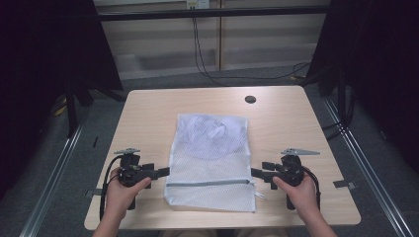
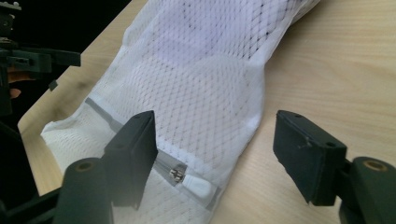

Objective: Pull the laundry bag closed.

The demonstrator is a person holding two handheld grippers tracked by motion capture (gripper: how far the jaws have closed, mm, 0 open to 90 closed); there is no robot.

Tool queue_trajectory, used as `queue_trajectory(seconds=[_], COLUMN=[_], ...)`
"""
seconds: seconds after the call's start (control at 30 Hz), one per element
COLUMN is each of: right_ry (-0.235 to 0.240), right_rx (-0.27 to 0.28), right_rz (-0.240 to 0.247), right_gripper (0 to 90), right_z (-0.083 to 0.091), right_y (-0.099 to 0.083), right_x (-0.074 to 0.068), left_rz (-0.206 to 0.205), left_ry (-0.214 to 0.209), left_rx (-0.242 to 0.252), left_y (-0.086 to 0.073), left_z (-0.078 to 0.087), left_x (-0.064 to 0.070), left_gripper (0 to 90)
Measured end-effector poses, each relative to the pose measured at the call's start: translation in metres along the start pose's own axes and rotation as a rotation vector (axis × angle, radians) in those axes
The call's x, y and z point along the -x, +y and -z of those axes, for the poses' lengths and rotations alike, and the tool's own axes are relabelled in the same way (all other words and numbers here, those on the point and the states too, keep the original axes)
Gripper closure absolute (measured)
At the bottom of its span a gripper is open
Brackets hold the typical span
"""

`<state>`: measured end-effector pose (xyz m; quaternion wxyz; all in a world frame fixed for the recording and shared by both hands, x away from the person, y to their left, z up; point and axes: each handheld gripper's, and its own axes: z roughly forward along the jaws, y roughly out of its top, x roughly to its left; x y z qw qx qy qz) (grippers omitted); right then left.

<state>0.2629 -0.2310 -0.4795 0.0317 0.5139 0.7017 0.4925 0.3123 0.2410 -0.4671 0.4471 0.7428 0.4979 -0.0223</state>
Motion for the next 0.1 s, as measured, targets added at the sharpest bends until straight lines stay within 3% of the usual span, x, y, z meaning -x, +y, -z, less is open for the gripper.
queue_trajectory(seconds=[0.1], right_ry=[-0.01], right_rx=[0.004], right_rz=[0.001], right_gripper=[25.7], right_z=[0.0015], right_y=[0.0007], right_x=[0.002], left_rz=[-0.012], left_ry=[0.013], left_rx=[0.003], left_y=[0.0005], left_z=[-0.0001], left_x=[-0.0013], left_gripper=[11.8])
